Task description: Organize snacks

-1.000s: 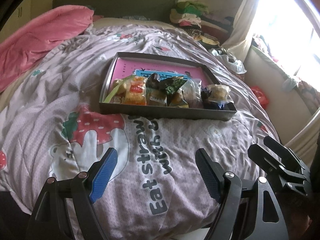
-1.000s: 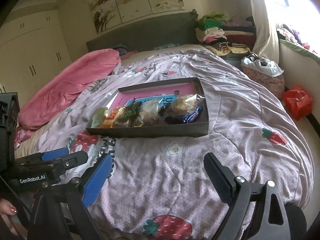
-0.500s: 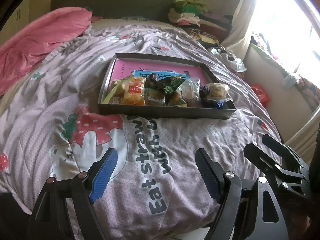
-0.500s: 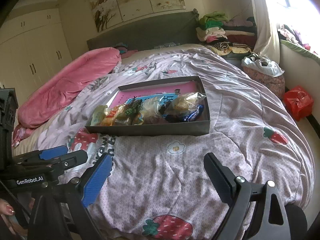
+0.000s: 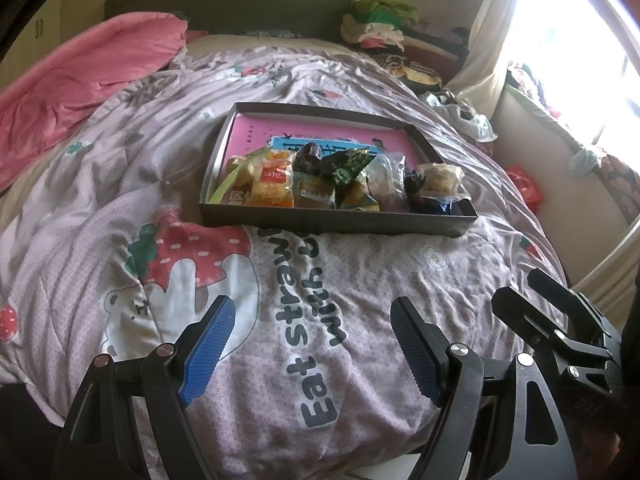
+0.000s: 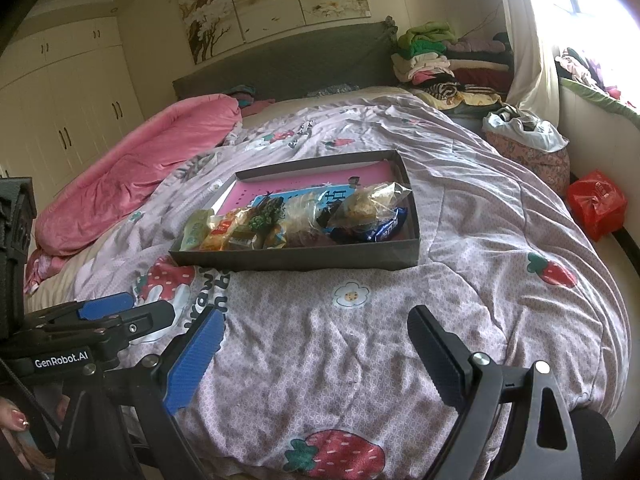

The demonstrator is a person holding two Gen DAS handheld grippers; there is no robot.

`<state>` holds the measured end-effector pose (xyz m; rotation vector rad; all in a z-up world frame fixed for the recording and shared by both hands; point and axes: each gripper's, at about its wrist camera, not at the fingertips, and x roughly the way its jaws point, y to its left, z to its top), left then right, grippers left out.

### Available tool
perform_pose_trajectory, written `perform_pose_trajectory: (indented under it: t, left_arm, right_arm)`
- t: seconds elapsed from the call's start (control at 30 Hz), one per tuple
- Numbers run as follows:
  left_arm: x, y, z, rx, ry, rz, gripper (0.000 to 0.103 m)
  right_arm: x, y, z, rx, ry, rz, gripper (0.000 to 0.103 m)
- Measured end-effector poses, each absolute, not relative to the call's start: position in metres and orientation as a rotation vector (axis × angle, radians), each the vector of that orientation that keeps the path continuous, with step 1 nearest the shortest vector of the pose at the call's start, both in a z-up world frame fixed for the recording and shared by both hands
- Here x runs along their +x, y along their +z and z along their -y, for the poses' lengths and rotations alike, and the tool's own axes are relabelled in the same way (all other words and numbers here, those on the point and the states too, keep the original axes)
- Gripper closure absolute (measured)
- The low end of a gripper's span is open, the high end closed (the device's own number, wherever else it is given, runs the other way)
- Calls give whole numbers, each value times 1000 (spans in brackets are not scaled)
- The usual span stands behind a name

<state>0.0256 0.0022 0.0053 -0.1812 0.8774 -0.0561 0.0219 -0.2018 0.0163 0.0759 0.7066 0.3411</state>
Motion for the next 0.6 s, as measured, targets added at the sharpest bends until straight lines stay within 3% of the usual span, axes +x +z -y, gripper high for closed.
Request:
perform_pose_trajectory:
  t: [0.6]
  left_arm:
    - [26, 3, -4, -177, -50, -885, 22]
  right_arm:
    - [24, 11, 203, 81, 339, -713, 10]
